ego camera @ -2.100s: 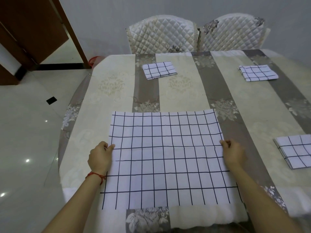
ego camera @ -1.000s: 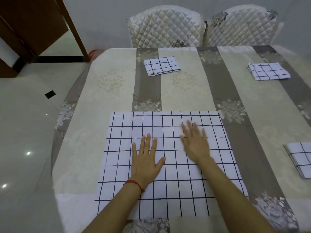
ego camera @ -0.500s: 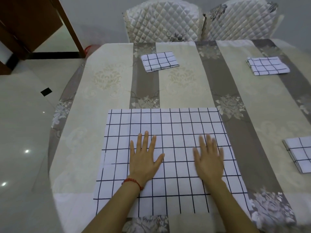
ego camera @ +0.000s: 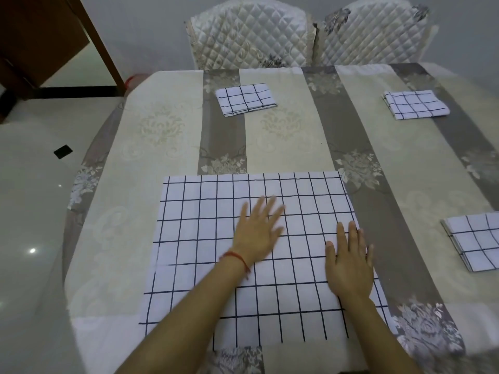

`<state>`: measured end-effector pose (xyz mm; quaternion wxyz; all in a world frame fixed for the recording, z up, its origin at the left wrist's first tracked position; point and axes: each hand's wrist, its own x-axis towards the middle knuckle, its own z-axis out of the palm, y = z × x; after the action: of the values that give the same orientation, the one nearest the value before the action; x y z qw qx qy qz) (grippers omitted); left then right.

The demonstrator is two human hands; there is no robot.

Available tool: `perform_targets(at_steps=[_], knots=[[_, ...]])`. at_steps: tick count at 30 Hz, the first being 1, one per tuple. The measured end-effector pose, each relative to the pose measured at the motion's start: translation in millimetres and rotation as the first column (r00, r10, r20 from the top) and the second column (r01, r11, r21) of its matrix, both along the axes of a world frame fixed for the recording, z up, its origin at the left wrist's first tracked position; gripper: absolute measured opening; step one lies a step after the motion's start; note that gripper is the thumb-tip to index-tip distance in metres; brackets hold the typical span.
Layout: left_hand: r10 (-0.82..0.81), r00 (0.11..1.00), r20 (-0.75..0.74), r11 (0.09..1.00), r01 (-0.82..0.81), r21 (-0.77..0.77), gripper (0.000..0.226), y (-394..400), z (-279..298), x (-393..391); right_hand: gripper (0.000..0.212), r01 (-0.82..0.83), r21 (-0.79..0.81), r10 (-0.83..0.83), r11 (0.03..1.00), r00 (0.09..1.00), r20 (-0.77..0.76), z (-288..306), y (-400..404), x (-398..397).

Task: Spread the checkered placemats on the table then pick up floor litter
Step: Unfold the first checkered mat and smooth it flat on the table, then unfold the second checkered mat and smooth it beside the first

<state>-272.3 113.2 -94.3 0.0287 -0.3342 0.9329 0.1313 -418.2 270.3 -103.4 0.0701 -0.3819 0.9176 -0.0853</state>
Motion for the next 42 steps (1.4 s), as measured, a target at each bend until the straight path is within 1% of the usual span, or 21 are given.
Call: perform_targets(at_steps=[2, 3, 5, 6, 7, 8, 10, 11, 12, 13, 16, 22, 24, 26, 27, 29, 31, 33, 36, 39, 42], knots=[[0.197, 0.980, 0.026, 0.980, -0.196, -0.043, 0.057, -41.3, -3.0, 20.5, 0.070, 0.005, -0.007, -0.005, 1.000, 1.000, 0.000, -0.4, 0.4, -0.3], [0.321, 0.947, 0.031, 0.947, -0.319, -0.038, 0.056, -59.9, -3.8, 33.7, 0.070, 0.004, -0.005, -0.004, 1.000, 1.000, 0.000, -0.6, 0.4, 0.1], [0.557, 0.830, 0.012, 0.830, -0.557, 0.004, 0.057, -78.5, -1.6, 56.2, 0.070, 0.003, -0.009, -0.003, 1.000, 1.000, -0.006, -0.2, -0.2, 0.5], [0.624, 0.781, -0.005, 0.781, -0.624, 0.016, 0.060, -75.0, -0.6, 60.7, 0.070, 0.003, -0.013, -0.004, 1.000, 1.000, -0.007, 0.0, -0.4, 0.2], [0.628, 0.777, -0.038, 0.778, -0.628, -0.002, 0.062, -62.6, 0.4, 60.2, 0.070, 0.004, -0.015, -0.004, 1.000, 1.000, -0.004, 0.2, -0.2, -0.2], [0.560, 0.824, -0.088, 0.825, -0.565, -0.033, 0.063, -41.5, 0.2, 57.2, 0.070, 0.005, -0.013, -0.005, 1.000, 1.000, 0.000, 0.2, 0.3, -0.2], [0.280, 0.949, -0.145, 0.957, -0.288, -0.035, 0.063, 14.8, -2.1, 50.3, 0.070, 0.005, -0.007, -0.005, 1.000, 1.000, -0.001, 0.2, 0.3, 0.3], [0.161, 0.978, -0.129, 0.984, -0.169, -0.053, 0.062, 40.6, -6.4, 52.2, 0.071, 0.002, -0.005, -0.002, 1.000, 1.000, -0.001, 0.3, 0.2, 0.5], [0.104, 0.989, -0.103, 0.989, -0.114, -0.096, 0.059, 57.1, -11.3, 58.1, 0.071, 0.001, -0.005, -0.001, 1.000, 1.000, 0.002, 0.6, 0.0, 0.6], [0.127, 0.990, -0.067, 0.984, -0.134, -0.114, 0.057, 63.5, -14.2, 67.4, 0.072, 0.000, -0.004, 0.000, 1.000, 1.000, 0.002, 0.9, 0.2, 0.5], [0.344, 0.938, -0.037, 0.932, -0.345, -0.114, 0.060, 56.6, -18.2, 104.9, 0.072, -0.008, -0.005, 0.008, 1.000, 1.000, 0.004, 1.8, 0.7, 0.5], [0.588, 0.807, -0.048, 0.807, -0.590, -0.023, 0.090, 56.3, -11.2, 135.8, 0.059, -0.010, 0.020, 0.010, 1.000, 0.999, 0.047, 5.4, 1.7, -0.1], [0.668, 0.743, -0.036, 0.744, -0.667, 0.038, 0.095, 59.9, -3.6, 130.8, 0.056, -0.026, 0.034, 0.022, 0.999, 0.996, 0.091, 8.3, 1.1, -2.1], [0.701, 0.713, -0.011, 0.711, -0.698, 0.082, 0.089, 65.0, 7.6, 122.3, 0.057, -0.039, -0.001, 0.038, 0.999, 0.980, 0.196, 17.5, 2.6, -5.3], [0.679, 0.734, -0.003, 0.733, -0.677, 0.075, 0.082, 67.7, 11.9, 117.6, 0.057, -0.024, -0.046, 0.036, 0.999, 0.962, 0.270, 24.4, 4.6, -7.8], [0.558, 0.828, -0.061, 0.829, -0.553, 0.079, 0.067, 74.6, 20.2, 107.5, 0.053, 0.031, -0.143, 0.026, 0.989, 0.924, 0.381, 42.8, 15.3, -13.0], [0.388, 0.900, -0.197, 0.921, -0.370, 0.122, 0.061, 82.0, 28.9, 94.4, 0.044, 0.062, -0.206, 0.031, 0.977, 0.907, 0.421, 59.8, 34.6, -17.9], [0.219, 0.922, -0.319, 0.975, -0.194, 0.106, 0.050, 91.3, 35.5, 78.3, 0.036, 0.075, -0.193, 0.018, 0.978, 0.898, 0.440, 73.1, 58.5, -22.8], [0.032, 0.917, -0.399, 0.999, -0.014, 0.046, 0.033, 106.2, 47.5, 51.6, 0.032, 0.110, -0.150, -0.043, 0.983, 0.919, 0.392, 89.7, 97.3, -37.0], [-0.096, 0.912, -0.399, 0.994, 0.110, 0.013, 0.033, 119.6, 58.1, 22.8, 0.036, 0.185, -0.146, -0.130, 0.972, 0.939, 0.319, 112.0, 128.6, -62.8], [-0.177, 0.906, -0.385, 0.983, 0.178, -0.032, 0.034, 126.2, 72.0, -8.9, 0.038, 0.244, -0.165, -0.195, 0.956, 0.944, 0.266, 127.9, 154.6, -92.8]])
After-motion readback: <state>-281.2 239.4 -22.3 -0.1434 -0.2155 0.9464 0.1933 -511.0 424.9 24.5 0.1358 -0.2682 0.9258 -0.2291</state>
